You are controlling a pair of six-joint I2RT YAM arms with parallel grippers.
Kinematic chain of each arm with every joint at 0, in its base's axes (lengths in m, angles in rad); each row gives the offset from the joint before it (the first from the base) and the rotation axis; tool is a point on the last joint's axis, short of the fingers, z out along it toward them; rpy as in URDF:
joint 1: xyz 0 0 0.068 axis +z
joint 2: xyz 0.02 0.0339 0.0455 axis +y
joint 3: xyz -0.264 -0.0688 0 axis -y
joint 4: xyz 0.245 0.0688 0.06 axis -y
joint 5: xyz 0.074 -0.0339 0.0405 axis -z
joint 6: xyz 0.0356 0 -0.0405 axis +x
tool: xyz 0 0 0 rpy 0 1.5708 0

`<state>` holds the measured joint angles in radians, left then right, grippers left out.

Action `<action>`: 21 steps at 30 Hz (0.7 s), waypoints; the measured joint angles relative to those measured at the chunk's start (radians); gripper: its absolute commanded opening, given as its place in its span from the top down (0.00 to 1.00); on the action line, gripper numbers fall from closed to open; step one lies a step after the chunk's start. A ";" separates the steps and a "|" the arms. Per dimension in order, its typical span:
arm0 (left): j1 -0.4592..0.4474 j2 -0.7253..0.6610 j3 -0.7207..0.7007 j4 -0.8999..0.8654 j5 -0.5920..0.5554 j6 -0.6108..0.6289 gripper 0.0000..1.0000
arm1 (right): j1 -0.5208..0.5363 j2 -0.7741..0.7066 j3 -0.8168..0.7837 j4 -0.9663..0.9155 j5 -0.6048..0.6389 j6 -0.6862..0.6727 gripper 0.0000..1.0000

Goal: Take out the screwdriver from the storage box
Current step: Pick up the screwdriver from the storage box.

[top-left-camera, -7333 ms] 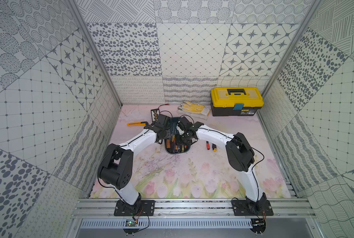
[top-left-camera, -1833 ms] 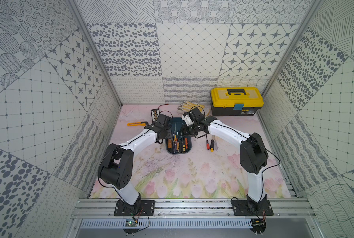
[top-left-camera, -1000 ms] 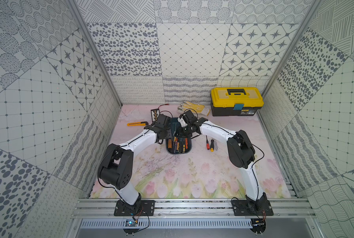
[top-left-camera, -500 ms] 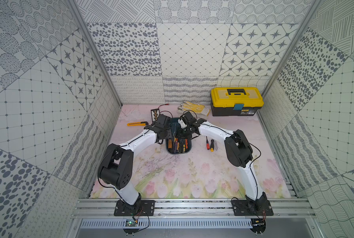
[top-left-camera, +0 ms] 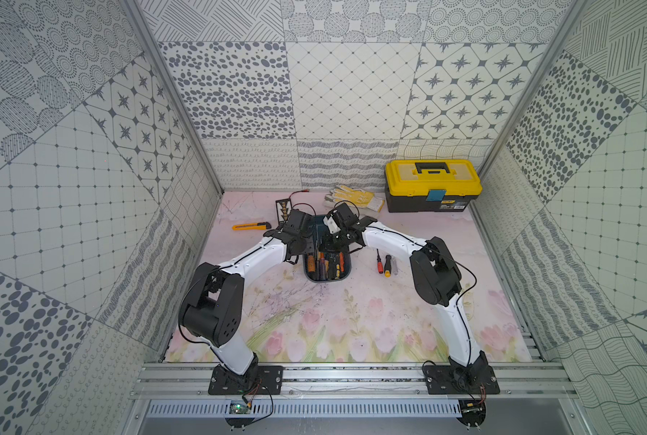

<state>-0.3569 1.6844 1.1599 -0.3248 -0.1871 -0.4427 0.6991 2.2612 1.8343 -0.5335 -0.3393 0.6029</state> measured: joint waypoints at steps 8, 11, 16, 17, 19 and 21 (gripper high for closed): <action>0.000 -0.003 -0.011 0.007 -0.003 -0.003 1.00 | 0.000 -0.034 -0.042 0.020 0.019 0.000 1.00; 0.000 -0.003 -0.011 0.006 -0.003 -0.003 1.00 | -0.001 -0.071 -0.087 0.039 0.035 -0.003 1.00; 0.000 -0.003 -0.011 0.006 -0.004 -0.003 1.00 | -0.008 -0.135 -0.153 0.064 0.056 -0.004 1.00; 0.000 -0.003 -0.011 0.005 -0.004 -0.003 1.00 | -0.010 -0.148 -0.164 0.071 0.058 -0.004 1.00; 0.000 -0.003 -0.011 0.005 -0.004 -0.003 1.00 | -0.015 -0.172 -0.182 0.084 0.062 -0.004 1.00; 0.000 -0.003 -0.011 0.005 -0.004 -0.003 1.00 | -0.021 -0.197 -0.198 0.097 0.064 -0.004 1.00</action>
<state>-0.3569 1.6817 1.1488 -0.3195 -0.1913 -0.4461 0.6785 2.0640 1.6360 -0.4366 -0.2752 0.5991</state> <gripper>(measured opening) 0.118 0.083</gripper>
